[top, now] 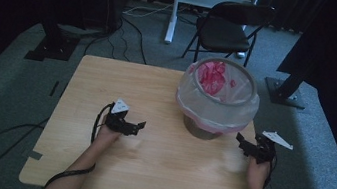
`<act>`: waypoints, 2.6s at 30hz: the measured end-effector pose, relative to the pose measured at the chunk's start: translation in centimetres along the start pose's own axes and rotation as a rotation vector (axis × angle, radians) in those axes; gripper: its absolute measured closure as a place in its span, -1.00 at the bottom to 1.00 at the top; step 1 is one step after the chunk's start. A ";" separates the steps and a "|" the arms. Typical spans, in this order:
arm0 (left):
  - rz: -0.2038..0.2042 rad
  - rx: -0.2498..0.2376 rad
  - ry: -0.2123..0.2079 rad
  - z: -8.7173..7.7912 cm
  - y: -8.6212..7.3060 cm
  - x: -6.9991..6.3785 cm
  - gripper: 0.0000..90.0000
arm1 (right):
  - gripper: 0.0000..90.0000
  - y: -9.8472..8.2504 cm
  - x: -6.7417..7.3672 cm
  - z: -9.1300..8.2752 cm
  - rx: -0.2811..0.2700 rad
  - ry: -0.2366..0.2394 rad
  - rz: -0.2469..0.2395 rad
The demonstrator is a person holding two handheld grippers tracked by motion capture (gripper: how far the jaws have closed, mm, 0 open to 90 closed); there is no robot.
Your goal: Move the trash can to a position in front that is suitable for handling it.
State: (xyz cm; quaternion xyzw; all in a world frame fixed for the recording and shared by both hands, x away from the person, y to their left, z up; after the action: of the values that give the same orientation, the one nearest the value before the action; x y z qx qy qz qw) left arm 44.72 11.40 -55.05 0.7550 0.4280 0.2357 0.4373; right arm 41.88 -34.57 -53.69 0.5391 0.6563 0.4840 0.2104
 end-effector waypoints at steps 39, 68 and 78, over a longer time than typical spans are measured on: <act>-0.034 0.019 0.089 8.7 13.9 -4.9 -0.95 | -0.73 10.6 -2.0 4.7 -0.061 -0.104 0.082; 0.010 0.044 0.037 7.3 13.5 -3.9 -0.95 | -0.59 11.3 0.5 6.0 -0.050 0.125 0.019; -0.028 0.042 0.044 5.2 11.9 -1.5 -0.95 | -0.59 11.1 3.5 7.1 -0.007 0.179 -0.020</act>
State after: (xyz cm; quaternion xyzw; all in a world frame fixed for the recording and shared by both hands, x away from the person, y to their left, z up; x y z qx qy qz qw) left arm 53.01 4.69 -47.40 0.7527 0.4528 0.2372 0.4149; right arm 51.98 -29.09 -46.35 0.4863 0.6762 0.5305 0.1574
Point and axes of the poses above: each handheld gripper's, and its own axes: z roughly forward along the jaws, y roughly out of its top, x roughly to its left, the point moved 6 cm from there along z, roughly forward along the jaws, and after that the axes turned 9 degrees about y, right-handed, at the moved point
